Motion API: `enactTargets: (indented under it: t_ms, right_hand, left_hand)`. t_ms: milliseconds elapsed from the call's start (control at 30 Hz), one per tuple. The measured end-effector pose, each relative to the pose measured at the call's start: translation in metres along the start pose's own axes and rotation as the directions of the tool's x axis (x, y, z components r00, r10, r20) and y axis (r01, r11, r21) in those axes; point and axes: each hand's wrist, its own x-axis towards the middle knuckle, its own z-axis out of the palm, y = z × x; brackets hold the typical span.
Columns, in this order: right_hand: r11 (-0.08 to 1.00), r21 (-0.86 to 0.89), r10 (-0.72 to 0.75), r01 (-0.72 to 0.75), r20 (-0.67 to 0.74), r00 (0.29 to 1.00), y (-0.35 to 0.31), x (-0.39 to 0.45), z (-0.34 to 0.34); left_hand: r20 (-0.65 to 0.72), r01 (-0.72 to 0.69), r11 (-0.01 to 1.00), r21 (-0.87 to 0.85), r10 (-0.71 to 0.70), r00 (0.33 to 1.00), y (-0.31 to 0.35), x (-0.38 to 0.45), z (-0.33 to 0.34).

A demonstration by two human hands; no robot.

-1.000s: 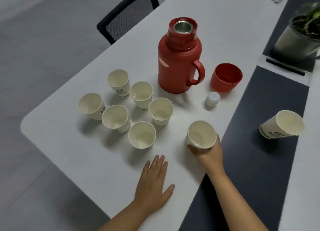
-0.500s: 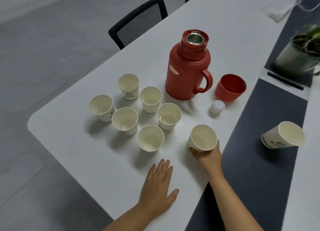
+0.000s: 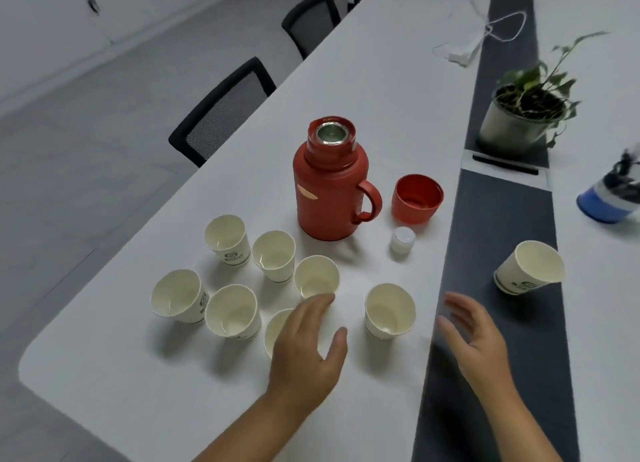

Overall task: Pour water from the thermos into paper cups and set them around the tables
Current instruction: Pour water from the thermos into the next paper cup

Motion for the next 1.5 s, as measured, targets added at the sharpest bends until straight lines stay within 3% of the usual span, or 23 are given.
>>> enactTargets:
  t_ms: [233,367,467,633,900,1067,1233,1300,1500]
  right_hand:
    - [0.992,0.036,-0.120,0.121,-0.040,0.992,-0.071,0.091,0.055]
    - [0.996,-0.049,-0.069,0.072,0.060,0.996,-0.076,0.153,0.102]
    - [0.994,-0.107,0.006,0.000,0.054,0.999,-0.076,0.180,0.128]
    - [0.996,0.021,0.091,-0.091,0.014,0.996,-0.059,0.196,0.151]
    - [0.959,0.266,0.130,-0.096,-0.112,0.985,-0.056,0.197,0.164]
    - [0.959,0.282,0.039,0.007,-0.157,0.987,-0.099,0.176,0.138]
    - [0.974,-0.021,-0.222,0.224,-0.232,0.947,-0.173,0.135,0.063]
    - [0.954,-0.066,-0.300,0.293,-0.238,0.924,-0.200,0.107,0.031]
    - [0.953,-0.094,-0.302,0.287,-0.282,0.911,-0.228,-0.003,-0.052]
  left_hand:
    - [0.058,0.129,0.990,-0.048,-0.127,0.990,-0.053,0.162,-0.015]
    - [0.178,0.254,0.964,-0.082,-0.237,0.955,-0.072,0.233,-0.020]
    - [0.308,0.337,0.939,-0.065,-0.303,0.902,-0.088,0.265,-0.018]
    - [0.477,0.276,0.933,-0.231,-0.139,0.868,-0.099,0.282,-0.022]
    - [0.457,0.260,0.904,-0.340,-0.083,0.886,-0.094,0.287,-0.023]
    - [0.390,0.182,0.893,-0.411,-0.008,0.921,-0.056,0.283,-0.045]
    - [0.287,0.091,0.867,-0.490,0.062,0.956,0.013,0.265,-0.070]
    - [0.260,0.080,0.846,-0.527,0.071,0.963,0.047,0.249,-0.078]
    - [0.301,0.103,0.781,-0.616,0.112,0.947,0.120,0.170,-0.074]
